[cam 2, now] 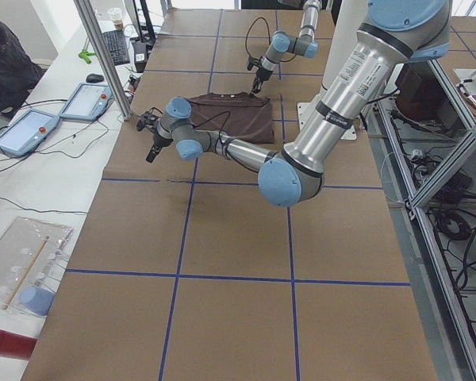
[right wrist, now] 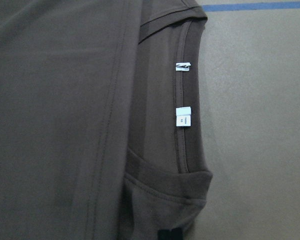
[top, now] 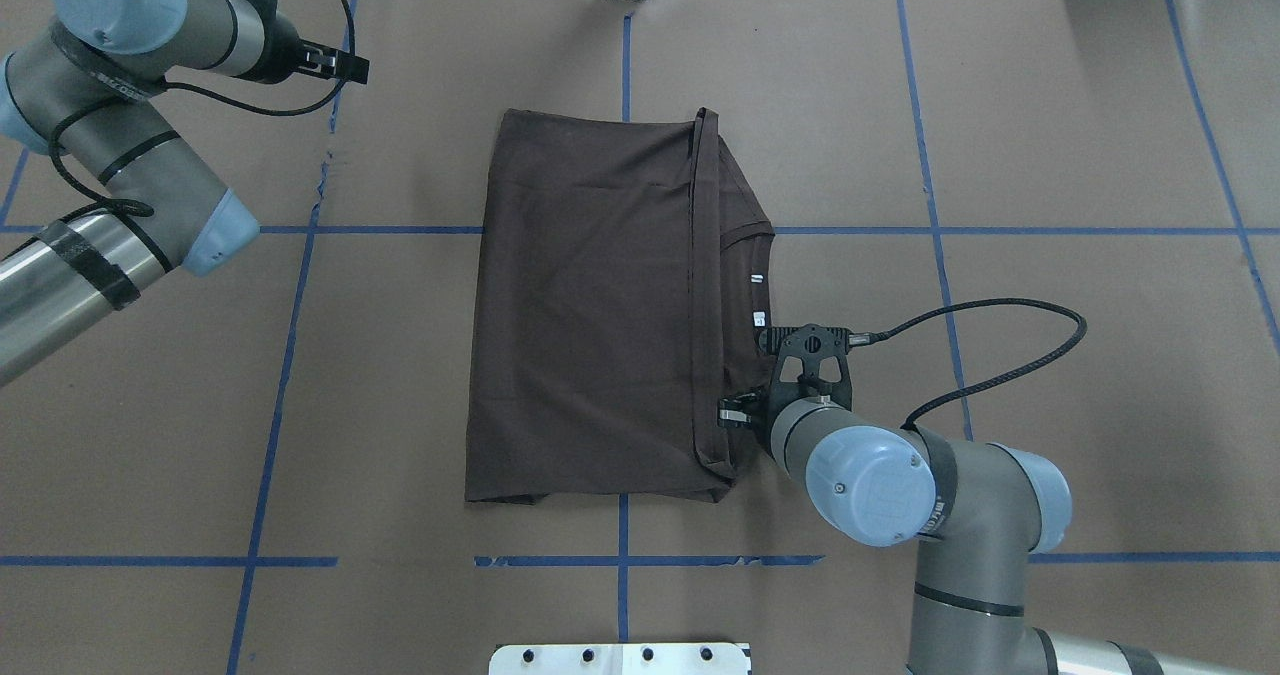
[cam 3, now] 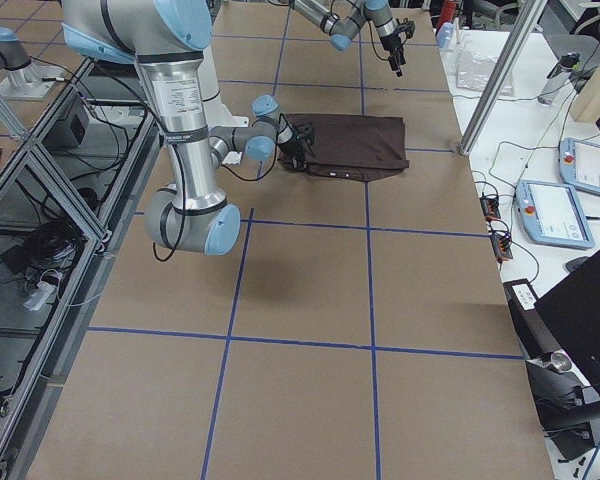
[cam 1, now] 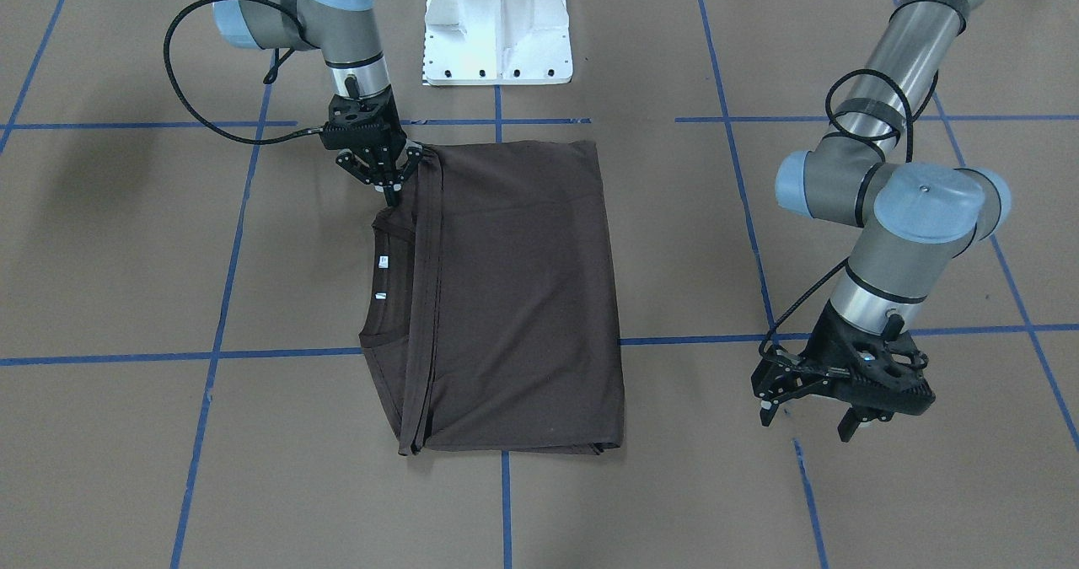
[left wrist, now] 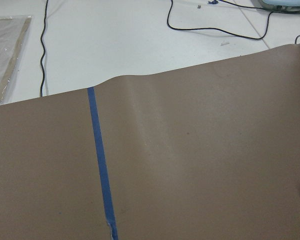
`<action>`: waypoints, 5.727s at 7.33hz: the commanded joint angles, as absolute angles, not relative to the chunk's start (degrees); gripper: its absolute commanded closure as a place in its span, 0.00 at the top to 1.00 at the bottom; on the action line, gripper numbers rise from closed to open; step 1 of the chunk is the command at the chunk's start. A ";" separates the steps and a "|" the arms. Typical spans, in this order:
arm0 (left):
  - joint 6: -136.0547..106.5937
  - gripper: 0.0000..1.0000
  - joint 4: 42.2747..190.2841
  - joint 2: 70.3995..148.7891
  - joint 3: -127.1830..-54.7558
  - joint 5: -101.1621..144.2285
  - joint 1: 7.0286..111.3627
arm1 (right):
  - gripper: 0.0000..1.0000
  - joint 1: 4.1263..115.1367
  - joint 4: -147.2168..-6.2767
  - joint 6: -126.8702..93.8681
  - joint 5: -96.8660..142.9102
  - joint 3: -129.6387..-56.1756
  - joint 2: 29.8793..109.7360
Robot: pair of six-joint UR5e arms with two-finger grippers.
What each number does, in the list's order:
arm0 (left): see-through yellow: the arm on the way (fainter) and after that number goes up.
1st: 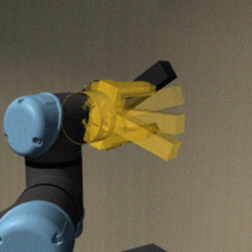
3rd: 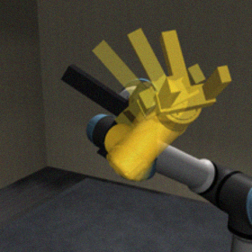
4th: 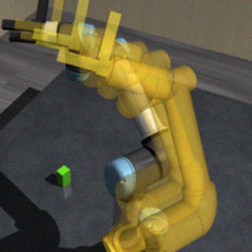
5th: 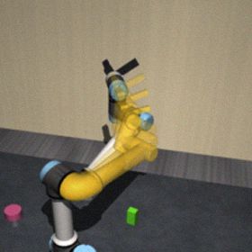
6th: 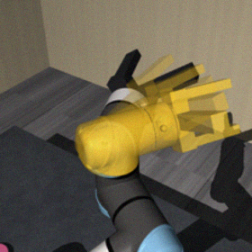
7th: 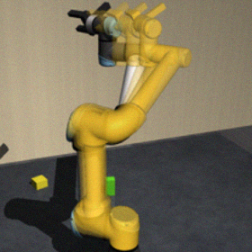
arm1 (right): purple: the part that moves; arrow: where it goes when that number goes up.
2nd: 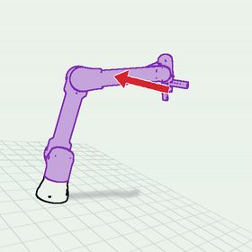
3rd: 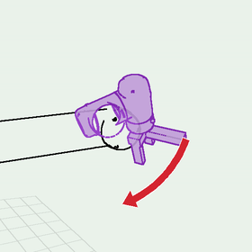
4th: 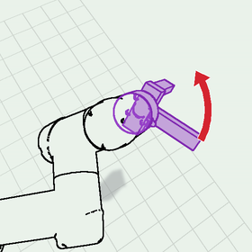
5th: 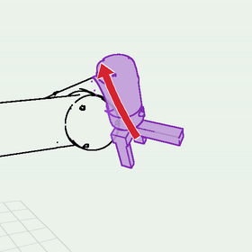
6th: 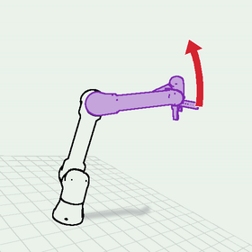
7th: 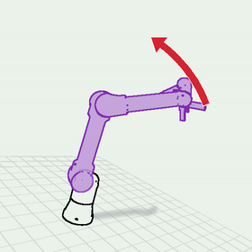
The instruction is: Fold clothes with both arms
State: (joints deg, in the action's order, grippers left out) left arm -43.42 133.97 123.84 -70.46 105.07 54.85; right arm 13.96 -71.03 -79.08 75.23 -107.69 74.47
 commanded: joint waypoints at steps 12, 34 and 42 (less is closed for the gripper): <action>-52.47 1.00 125.33 108.72 -94.92 110.57 49.75 | 0.39 9.67 -72.07 -58.98 76.11 -110.65 71.89; -53.53 1.00 125.33 109.16 -94.04 110.30 48.60 | 0.00 9.76 -75.15 -72.91 79.72 -115.65 78.98; -56.23 1.00 125.42 109.16 -96.49 110.39 46.51 | 1.00 5.44 -62.76 -84.20 74.87 -116.54 80.32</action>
State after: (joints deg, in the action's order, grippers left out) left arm -54.48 125.35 109.32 -95.02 110.46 47.63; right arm 4.88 -70.59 -84.45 74.08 -116.30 79.43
